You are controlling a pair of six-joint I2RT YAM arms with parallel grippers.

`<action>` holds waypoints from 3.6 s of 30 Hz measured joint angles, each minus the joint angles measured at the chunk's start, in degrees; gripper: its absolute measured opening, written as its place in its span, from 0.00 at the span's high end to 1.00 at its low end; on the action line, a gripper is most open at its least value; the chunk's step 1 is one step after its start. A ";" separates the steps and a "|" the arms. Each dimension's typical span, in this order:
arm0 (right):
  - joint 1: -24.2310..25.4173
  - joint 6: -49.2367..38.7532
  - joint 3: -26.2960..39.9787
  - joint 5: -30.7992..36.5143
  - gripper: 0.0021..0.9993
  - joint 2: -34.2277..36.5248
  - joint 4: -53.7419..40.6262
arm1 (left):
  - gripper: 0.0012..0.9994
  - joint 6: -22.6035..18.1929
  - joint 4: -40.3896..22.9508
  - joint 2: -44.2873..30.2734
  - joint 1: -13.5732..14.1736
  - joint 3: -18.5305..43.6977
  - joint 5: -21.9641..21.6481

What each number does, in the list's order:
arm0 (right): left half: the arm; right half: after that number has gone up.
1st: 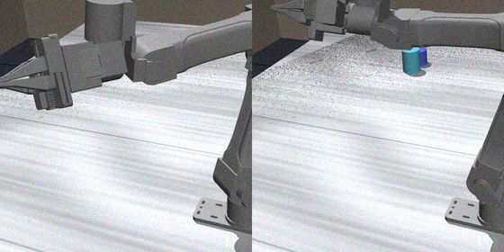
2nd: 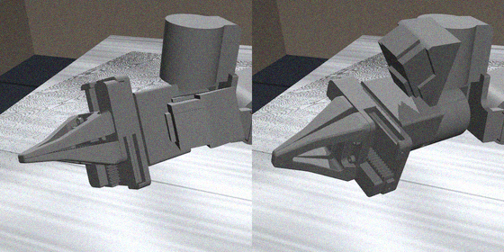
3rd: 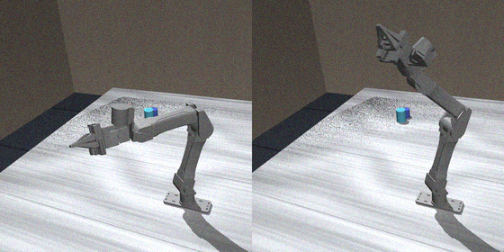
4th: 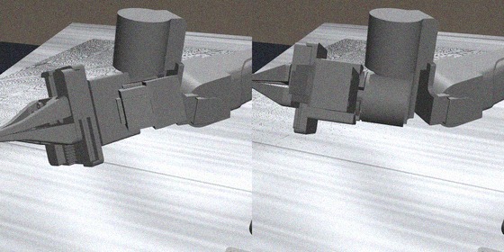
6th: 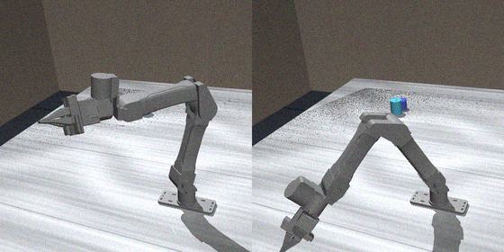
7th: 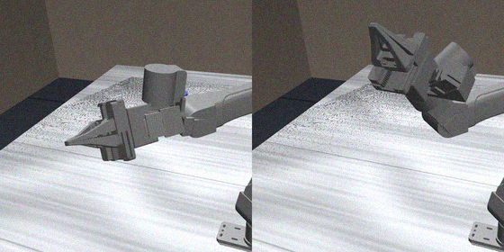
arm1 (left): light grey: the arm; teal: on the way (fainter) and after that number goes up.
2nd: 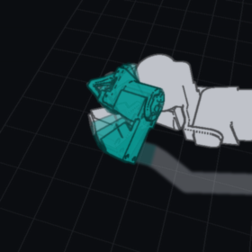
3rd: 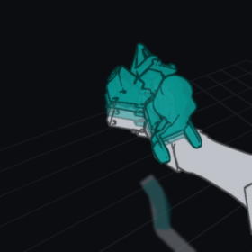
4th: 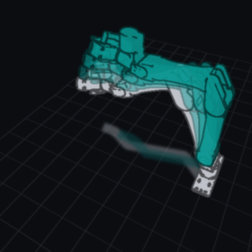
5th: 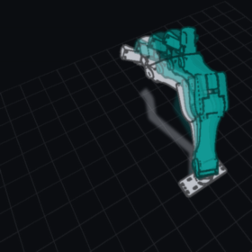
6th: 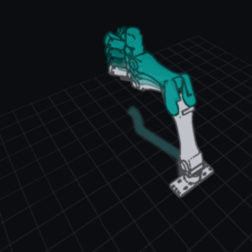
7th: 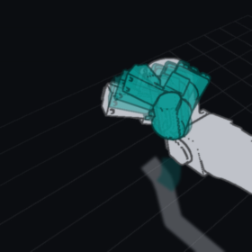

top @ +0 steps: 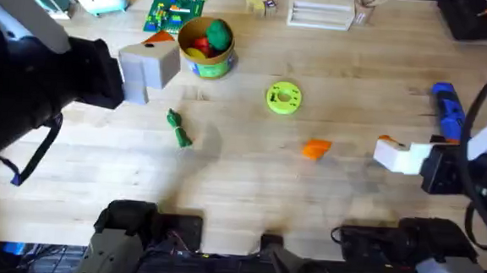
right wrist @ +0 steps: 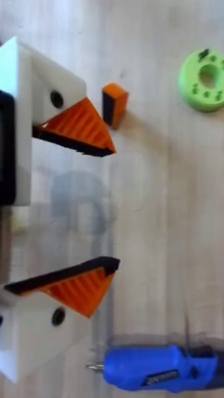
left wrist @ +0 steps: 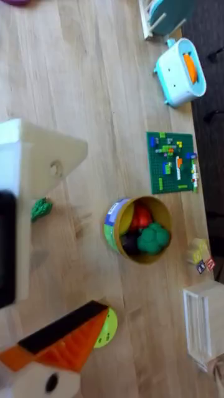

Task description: Pick up the gripper from the table and insert it into the empty holder that is missing its gripper. Then pick up a screw, insert it into the mounting hole, and use the screwdriver to tighten it. Finally, clean up the table by picking up the vegetable and placing it into the bucket.

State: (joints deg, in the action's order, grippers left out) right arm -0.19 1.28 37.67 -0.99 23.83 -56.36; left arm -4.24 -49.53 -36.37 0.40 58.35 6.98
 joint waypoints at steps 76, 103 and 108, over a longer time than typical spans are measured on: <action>0.00 0.00 0.00 -0.02 0.01 -0.02 -6.91 | 0.01 -4.34 46.18 35.83 16.98 -58.03 8.94; 0.00 0.00 0.00 -0.02 0.01 -0.02 -6.93 | 0.01 17.60 46.33 35.83 16.98 -58.01 11.96; 0.00 0.00 0.00 -0.02 0.01 -0.01 -6.92 | 0.01 18.49 46.33 35.83 16.98 -58.01 12.15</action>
State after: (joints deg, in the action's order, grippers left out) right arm -0.19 1.28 37.67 -1.02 23.82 -63.28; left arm 14.25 -3.20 -0.54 17.39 0.34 19.14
